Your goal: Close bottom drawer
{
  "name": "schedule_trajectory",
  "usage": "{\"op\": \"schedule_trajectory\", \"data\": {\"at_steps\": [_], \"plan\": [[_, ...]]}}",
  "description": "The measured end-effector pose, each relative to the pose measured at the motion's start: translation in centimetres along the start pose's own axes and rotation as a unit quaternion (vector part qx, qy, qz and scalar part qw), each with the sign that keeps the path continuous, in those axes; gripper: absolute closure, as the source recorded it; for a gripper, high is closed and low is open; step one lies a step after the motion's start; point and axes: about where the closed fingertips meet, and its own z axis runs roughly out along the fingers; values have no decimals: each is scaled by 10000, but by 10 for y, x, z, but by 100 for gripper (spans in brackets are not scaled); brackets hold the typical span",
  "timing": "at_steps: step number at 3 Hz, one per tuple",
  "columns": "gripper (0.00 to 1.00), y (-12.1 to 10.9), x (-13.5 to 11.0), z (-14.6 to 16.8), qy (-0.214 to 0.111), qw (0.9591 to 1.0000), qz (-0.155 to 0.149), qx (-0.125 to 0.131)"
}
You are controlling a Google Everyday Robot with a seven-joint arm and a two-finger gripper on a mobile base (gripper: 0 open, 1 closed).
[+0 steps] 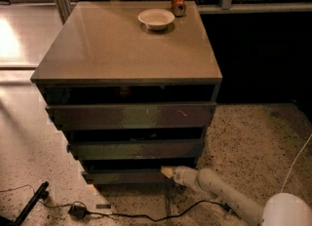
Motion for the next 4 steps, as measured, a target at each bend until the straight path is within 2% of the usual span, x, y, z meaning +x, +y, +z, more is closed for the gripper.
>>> {"op": "schedule_trajectory", "data": {"at_steps": [1, 2, 3, 4], "plan": [[100, 4, 0, -10, -144, 9998, -23, -149], [100, 6, 5, -39, -353, 9989, -84, -310], [100, 6, 5, -39, -352, 9989, -84, -311], [100, -1, 10, -37, -402, 9990, -24, -178]]}}
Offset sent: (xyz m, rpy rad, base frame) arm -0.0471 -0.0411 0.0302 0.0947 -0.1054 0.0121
